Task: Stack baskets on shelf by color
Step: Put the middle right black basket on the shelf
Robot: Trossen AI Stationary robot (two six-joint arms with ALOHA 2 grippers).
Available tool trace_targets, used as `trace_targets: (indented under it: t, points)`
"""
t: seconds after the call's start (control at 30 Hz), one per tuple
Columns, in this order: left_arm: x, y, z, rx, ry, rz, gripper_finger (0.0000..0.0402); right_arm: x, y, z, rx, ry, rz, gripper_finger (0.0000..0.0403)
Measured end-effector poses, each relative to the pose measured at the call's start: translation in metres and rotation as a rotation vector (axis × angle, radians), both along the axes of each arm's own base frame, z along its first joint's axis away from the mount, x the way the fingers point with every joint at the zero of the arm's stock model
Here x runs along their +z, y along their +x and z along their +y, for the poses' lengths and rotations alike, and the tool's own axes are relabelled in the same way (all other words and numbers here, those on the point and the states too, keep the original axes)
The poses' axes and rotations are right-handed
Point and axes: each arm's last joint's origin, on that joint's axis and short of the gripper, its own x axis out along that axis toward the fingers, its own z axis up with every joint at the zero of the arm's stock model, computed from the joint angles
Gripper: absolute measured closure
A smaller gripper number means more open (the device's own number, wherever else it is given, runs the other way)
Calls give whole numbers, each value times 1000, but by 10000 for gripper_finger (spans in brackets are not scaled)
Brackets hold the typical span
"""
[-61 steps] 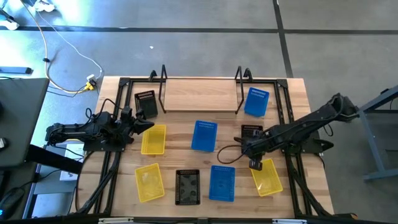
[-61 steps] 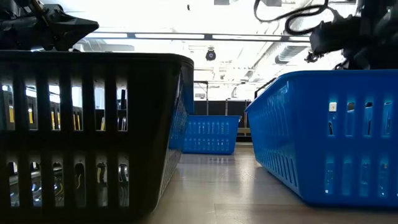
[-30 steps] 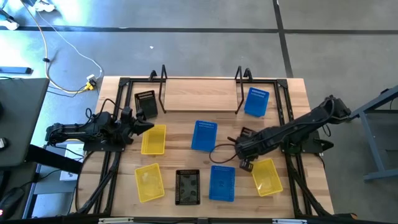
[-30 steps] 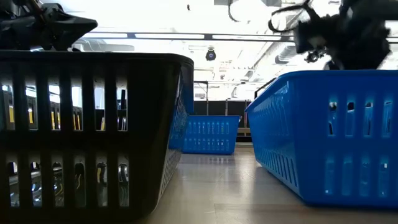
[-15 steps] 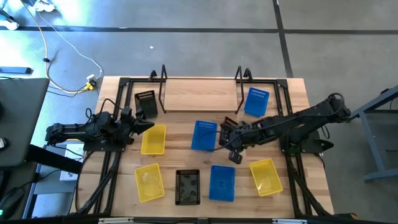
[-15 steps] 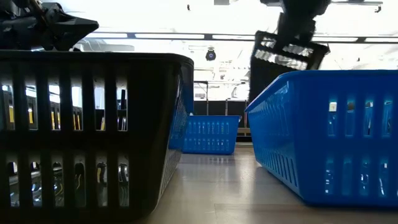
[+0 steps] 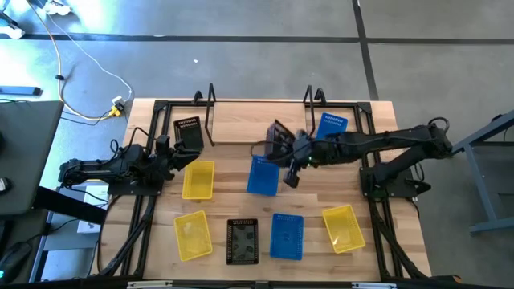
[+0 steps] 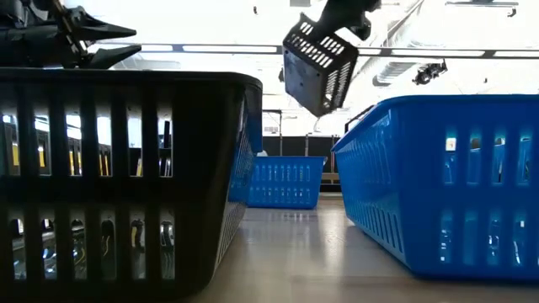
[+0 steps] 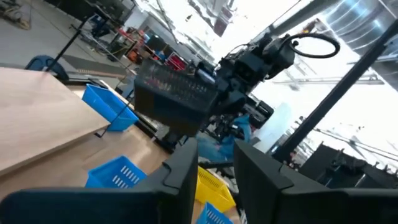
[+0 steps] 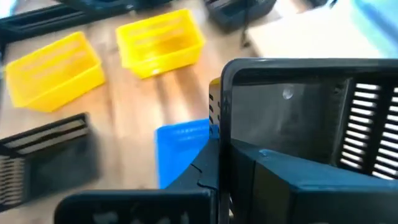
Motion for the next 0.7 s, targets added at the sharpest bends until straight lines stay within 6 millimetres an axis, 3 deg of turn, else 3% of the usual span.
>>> trace_targets:
  t: [0.33, 0.7]
  points:
    - [34, -7, -1, 18, 125, -26, 323, 5, 0, -43, 9, -293, 68, 403]
    - [69, -4, -1, 6, 252, 286, 325, -8, -3, -87, 33, -391, 230, 403]
